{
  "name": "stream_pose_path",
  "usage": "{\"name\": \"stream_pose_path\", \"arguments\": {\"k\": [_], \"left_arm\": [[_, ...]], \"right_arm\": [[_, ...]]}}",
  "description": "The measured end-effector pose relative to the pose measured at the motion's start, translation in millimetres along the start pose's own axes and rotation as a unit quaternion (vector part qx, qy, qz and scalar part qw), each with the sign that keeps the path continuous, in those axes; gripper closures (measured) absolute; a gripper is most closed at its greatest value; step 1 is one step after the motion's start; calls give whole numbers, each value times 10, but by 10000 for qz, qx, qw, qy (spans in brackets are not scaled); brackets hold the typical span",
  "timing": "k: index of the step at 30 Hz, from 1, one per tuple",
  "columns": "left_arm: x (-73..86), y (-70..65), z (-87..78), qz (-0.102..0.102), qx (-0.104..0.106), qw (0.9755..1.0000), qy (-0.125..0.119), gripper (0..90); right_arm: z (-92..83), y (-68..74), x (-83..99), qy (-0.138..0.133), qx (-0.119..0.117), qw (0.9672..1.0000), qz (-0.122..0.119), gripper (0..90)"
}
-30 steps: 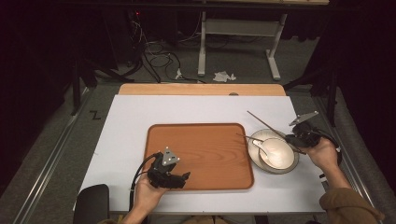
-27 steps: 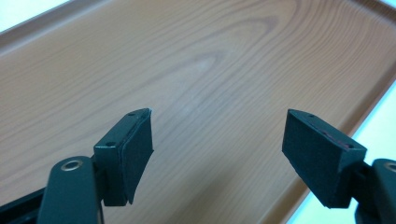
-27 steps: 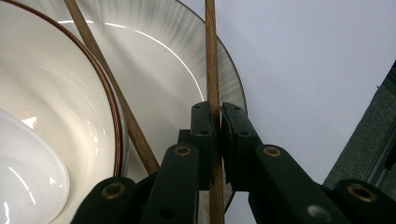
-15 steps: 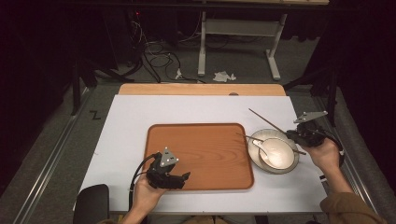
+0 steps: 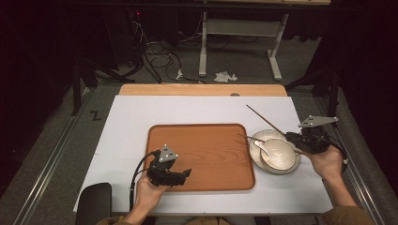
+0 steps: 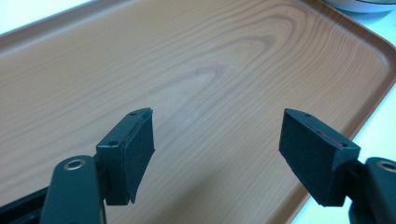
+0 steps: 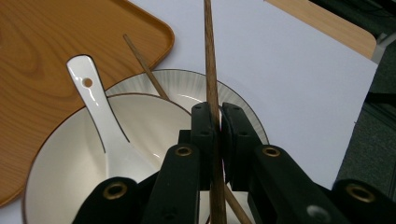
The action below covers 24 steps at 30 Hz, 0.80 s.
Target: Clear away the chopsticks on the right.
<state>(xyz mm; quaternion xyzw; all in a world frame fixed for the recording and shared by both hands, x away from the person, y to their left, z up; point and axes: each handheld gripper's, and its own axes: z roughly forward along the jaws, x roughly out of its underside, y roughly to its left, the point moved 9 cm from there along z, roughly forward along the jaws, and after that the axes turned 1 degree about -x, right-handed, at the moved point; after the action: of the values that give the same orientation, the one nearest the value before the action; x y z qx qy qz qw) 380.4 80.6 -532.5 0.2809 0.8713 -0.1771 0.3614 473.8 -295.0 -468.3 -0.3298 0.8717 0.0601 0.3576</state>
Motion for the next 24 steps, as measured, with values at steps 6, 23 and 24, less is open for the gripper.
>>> {"name": "stream_pose_path", "arguments": {"k": [6, 23, 24], "left_arm": [[14, -31, 35, 66, 25, 10000, 64, 260], [-4, -10, 46, 69, -17, 10000, 17, 207], [-8, -7, 32, 64, 15, 10000, 11, 207]], "right_arm": [[-95, 161, -47, -152, -65, 9999, 5, 853], [-157, 846, -178, -383, -562, 9976, -95, 852], [-108, 924, -166, -358, -633, 9973, -56, 853]]}}
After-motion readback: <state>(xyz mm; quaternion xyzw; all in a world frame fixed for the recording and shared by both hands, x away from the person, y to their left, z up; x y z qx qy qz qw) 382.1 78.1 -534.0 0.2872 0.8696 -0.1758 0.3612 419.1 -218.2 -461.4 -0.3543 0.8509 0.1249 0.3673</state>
